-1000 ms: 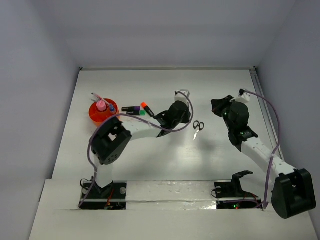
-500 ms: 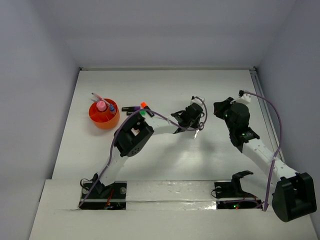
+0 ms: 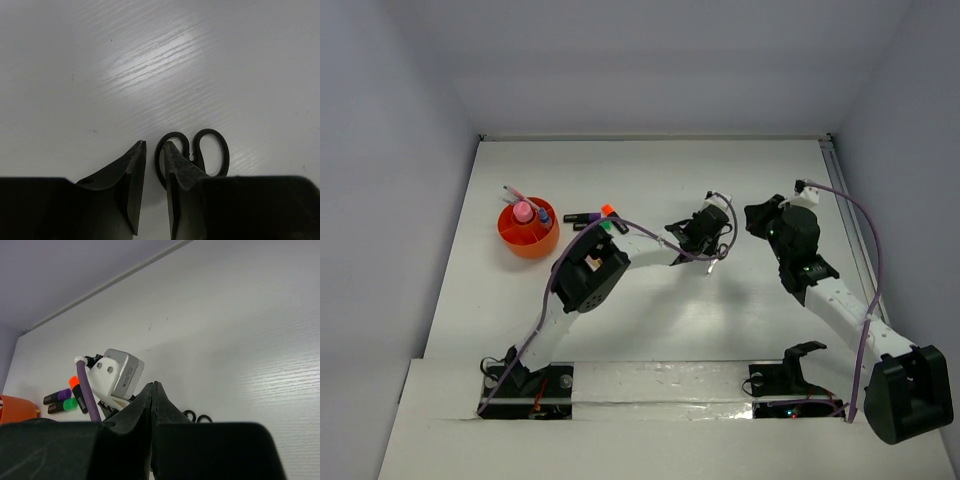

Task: Sort the stationery into containers
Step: Pick up the pen cap from the center of the board.

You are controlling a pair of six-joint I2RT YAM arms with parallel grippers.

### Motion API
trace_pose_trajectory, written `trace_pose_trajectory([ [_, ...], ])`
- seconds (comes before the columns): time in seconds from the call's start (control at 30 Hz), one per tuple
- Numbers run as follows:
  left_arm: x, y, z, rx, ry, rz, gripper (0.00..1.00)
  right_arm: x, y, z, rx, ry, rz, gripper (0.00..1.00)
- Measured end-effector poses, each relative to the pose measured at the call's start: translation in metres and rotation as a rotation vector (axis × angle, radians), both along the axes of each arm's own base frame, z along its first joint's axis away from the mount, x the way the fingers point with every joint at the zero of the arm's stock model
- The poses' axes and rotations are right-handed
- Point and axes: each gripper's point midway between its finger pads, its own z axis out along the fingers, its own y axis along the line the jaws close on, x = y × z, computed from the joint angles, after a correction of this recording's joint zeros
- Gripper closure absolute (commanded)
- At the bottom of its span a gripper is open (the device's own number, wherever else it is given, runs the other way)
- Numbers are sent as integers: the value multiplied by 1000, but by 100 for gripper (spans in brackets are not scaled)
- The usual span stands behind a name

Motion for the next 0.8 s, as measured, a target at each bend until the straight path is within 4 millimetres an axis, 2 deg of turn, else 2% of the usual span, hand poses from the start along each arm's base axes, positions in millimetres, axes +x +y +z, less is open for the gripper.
trace_pose_trajectory([
  [0.2, 4, -9, -1, 17, -24, -18, 82, -1, 2, 3, 8, -8, 9, 97],
  [0.27, 6, -13, -2, 19, -31, -21, 89, -2, 2, 6, 11, -17, 11, 97],
  [0.3, 8, -15, -2, 21, -38, -22, 99, -3, 1, 9, 13, -24, 10, 97],
  [0.33, 9, -17, -3, 21, -42, -22, 100, -4, 1, 12, 15, -32, 11, 97],
  [0.57, 13, -18, -1, 13, -64, -16, 100, -11, -1, 35, 33, -98, 8, 96],
  [0.67, 7, -5, 1, 12, -65, -4, 100, -15, -4, 42, 36, -118, -3, 91],
  [0.73, 0, 14, 4, 28, -48, 11, 100, -16, -7, 45, 38, -128, -12, 87],
  [0.8, -2, 36, 19, 22, -43, 47, 100, -17, -7, 47, 39, -136, -16, 79],
])
